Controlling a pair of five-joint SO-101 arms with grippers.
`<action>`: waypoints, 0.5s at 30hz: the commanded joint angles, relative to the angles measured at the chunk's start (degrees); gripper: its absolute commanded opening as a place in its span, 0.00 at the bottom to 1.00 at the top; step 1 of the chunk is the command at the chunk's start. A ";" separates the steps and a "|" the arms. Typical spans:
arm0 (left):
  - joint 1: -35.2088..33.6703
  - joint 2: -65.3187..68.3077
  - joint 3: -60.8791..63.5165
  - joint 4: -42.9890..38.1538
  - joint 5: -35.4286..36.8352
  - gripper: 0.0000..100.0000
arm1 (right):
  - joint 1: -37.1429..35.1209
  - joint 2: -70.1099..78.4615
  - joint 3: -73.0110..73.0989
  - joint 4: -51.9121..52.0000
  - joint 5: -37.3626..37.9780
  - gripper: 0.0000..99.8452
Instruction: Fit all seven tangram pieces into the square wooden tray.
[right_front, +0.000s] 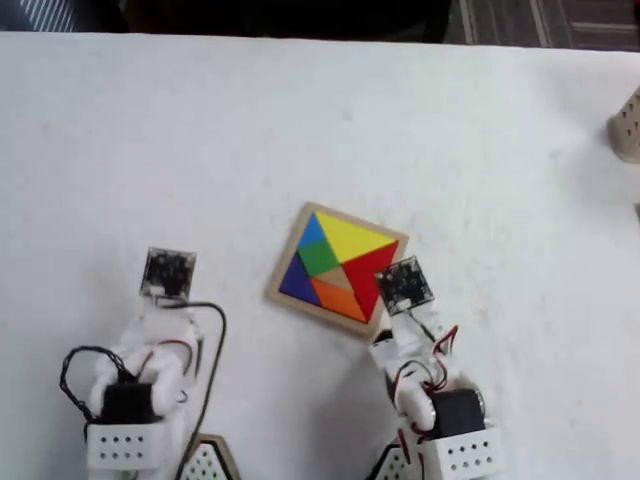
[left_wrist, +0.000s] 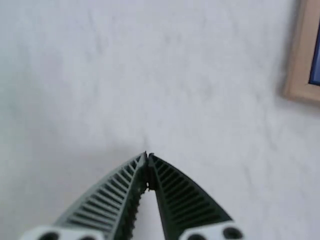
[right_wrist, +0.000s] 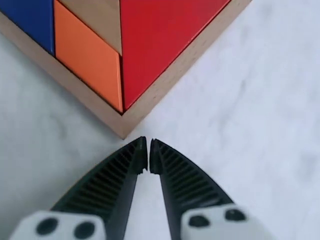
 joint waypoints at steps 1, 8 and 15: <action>1.27 -3.03 -0.44 4.57 -0.62 0.02 | -0.22 -0.75 0.35 0.66 -0.35 0.02; 1.27 -3.82 -0.44 4.92 -0.53 0.02 | -0.04 -0.75 0.35 1.89 -0.44 0.02; 1.27 -3.82 -0.44 5.01 -0.44 0.02 | -0.04 -0.75 0.35 1.89 -0.44 0.02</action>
